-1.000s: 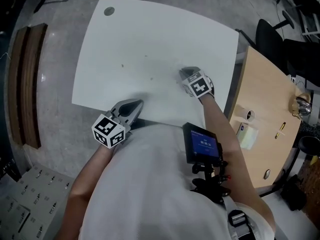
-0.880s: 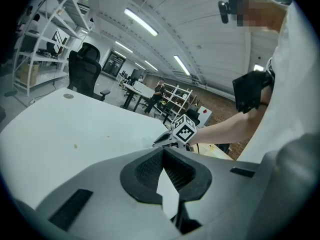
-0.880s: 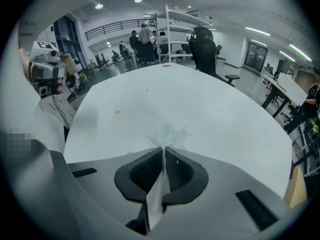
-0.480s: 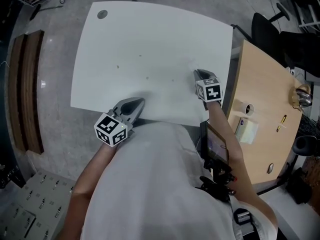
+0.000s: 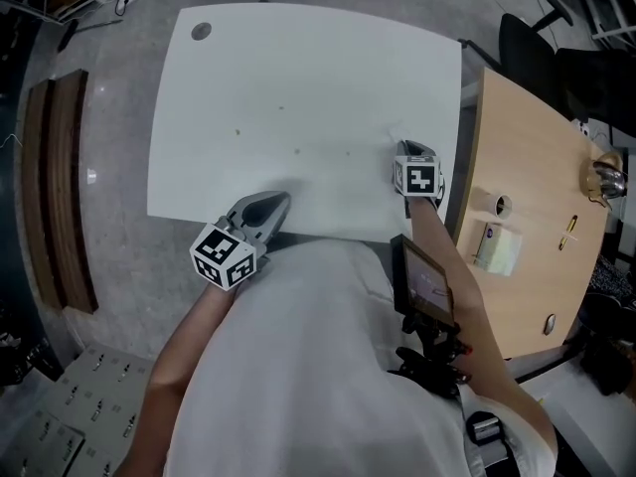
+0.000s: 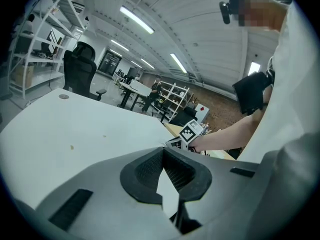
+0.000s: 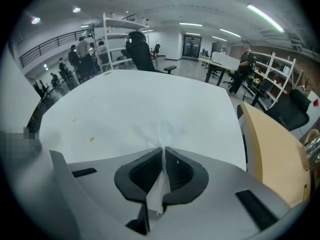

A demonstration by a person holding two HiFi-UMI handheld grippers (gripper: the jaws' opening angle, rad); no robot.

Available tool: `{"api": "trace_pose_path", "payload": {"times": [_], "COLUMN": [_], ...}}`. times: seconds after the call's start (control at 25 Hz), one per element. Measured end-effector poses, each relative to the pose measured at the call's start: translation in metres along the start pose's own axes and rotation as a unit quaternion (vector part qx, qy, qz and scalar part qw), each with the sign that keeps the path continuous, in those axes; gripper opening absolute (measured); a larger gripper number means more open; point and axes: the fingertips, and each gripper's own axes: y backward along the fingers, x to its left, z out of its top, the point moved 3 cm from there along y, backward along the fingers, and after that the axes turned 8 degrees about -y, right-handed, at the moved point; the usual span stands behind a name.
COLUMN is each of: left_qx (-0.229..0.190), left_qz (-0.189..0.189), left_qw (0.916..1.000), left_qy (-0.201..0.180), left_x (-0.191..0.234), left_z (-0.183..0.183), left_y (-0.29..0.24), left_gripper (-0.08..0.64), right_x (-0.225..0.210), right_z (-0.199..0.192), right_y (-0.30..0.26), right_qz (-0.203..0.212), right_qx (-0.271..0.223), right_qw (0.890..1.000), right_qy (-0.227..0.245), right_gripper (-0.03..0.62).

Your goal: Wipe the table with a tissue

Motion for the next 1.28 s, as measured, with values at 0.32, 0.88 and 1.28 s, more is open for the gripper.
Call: {"api": "trace_pose_path", "payload": {"times": [0.32, 0.88, 1.28], "left_qx": [0.002, 0.003, 0.011], "left_qz": [0.013, -0.003, -0.017], "left_qw": [0.9999, 1.0, 0.9998], "left_qy": [0.004, 0.002, 0.001], "left_x": [0.007, 0.006, 0.002], "left_z": [-0.007, -0.002, -0.003], "left_y": [0.018, 0.009, 0.001], "left_gripper": [0.006, 0.006, 0.006], "right_x": [0.079, 0.055, 0.001], "right_z": [0.018, 0.017, 0.001], "right_y": [-0.008, 0.011, 0.014], "right_qz": [0.027, 0.095, 0.119], "right_qx": [-0.004, -0.017, -0.044], "right_qw": [0.985, 0.985, 0.977], "right_qy": [0.168, 0.145, -0.173], "right_gripper": [0.026, 0.026, 0.026]}}
